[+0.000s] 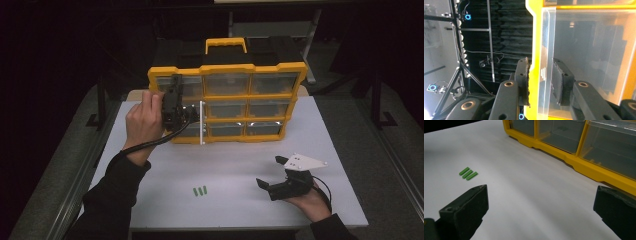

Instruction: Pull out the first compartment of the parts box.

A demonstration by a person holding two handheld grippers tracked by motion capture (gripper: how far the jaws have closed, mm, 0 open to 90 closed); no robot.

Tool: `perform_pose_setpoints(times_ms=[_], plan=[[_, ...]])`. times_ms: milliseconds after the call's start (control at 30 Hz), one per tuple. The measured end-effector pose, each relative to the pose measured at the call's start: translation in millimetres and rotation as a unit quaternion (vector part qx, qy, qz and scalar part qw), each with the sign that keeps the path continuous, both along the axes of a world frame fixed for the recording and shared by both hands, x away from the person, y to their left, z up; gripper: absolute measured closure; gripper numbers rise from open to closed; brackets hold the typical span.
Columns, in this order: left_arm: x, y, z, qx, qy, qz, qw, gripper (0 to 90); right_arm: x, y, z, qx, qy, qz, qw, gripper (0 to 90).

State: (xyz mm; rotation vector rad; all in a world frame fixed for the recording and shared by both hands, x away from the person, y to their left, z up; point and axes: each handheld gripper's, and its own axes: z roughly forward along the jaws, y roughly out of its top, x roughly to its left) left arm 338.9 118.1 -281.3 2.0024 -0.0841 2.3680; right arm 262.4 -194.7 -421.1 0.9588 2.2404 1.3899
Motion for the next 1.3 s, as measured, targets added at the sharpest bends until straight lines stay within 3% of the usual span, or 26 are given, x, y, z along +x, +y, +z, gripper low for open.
perform_pose_setpoints(times_ms=[500,1300], plan=[[-1.0,-1.7,3.5,-0.003,0.03,0.014,0.9994,76.8,-0.2,0.1,-0.1,0.0,0.0,0.001,1.0,0.0],[-2.4,-1.2,4.7,0.007,0.042,0.013,0.999,80.2,-0.5,-0.1,-0.3,0.0,0.001,0.0,1.0,0.0]])
